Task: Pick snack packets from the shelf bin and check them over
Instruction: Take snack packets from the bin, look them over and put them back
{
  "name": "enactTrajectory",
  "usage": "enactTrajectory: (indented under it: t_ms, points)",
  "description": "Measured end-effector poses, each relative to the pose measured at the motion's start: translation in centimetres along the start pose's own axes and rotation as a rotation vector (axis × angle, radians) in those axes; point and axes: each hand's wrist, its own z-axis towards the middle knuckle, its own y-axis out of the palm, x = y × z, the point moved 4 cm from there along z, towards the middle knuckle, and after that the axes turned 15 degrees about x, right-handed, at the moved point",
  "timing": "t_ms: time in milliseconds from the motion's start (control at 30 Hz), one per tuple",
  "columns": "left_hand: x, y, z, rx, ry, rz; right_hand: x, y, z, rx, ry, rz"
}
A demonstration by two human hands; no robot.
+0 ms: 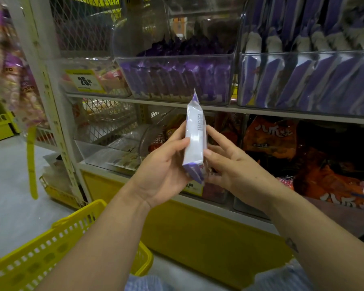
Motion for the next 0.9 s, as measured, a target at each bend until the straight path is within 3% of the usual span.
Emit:
enactTrajectory:
  t_ms: [233, 400, 567, 633, 733, 900]
  points:
    - [0.1, -0.2, -0.4, -0.156, -0.07, 0.024, -0.1, -1.1, 0.2, 0.053, -0.013, -0.017]
    - [0.6, -1.5, -0.2, -0.008, 0.001, 0.203, -0.8, -2.2, 0.3, 0.153, -0.158, -0.251]
    - [2.0, -2.5, 0.1, 0.275, 0.274, 0.325, -1.6, -2.2, -0.1, 0.173, -0.309, -0.541]
    - [2.7, -2.6, -0.2, 0.35, 0.461, 0.6, -1.9, -1.9, -0.4, 0.194, -0.367, -0.585]
    - [3.2, -2.3, -0.8, 0.381, 0.686, 1.044, -2.5, -1.5, -0.8, 0.258, -0.512, -0.701]
    - [3.6, -1.5, -1.0, 0.331, 0.786, 1.114, -3.1, -0.5, -1.4, 0.332, -0.775, -0.968]
